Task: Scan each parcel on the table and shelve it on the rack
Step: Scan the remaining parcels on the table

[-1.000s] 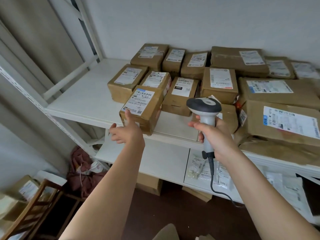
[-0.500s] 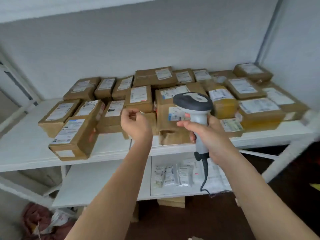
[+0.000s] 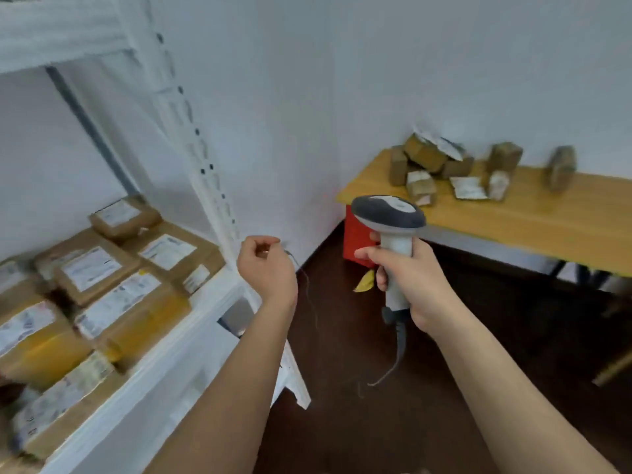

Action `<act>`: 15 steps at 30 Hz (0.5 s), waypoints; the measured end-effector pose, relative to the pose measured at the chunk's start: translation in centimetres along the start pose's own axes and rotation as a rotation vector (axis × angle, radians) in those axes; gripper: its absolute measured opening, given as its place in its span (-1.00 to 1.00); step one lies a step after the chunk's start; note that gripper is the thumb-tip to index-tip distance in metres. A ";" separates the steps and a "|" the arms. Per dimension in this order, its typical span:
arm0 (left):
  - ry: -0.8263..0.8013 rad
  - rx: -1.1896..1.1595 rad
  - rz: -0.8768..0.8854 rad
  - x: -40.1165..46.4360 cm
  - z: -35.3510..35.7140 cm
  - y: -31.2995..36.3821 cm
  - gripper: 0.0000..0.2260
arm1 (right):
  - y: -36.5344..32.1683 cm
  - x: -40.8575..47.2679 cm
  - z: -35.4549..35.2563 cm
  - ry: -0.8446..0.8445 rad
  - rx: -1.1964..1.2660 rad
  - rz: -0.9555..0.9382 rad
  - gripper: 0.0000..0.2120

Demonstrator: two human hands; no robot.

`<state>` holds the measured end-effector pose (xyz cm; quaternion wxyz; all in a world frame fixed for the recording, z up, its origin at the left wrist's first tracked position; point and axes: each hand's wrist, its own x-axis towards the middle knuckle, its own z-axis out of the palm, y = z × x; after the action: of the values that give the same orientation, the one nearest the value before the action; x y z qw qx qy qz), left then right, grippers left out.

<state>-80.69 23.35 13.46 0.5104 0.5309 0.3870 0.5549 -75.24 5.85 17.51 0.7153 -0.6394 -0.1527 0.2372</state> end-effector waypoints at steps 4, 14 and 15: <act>-0.203 0.042 -0.070 -3.2 9.9 -2.1 -0.71 | 0.4 3.2 -7.4 0.178 0.032 0.028 -0.89; -0.486 0.063 -0.284 -2.7 34.3 -10.3 -0.79 | 0.0 19.6 -18.4 0.504 0.089 0.016 -0.71; -0.501 0.076 -0.302 -2.2 36.9 -11.1 -0.78 | -0.5 21.5 -19.4 0.523 0.101 0.021 -0.71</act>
<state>-42.85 19.08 7.32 0.6467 0.6065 0.3440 0.3092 -46.96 1.03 13.50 0.7591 -0.6438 0.0560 0.0787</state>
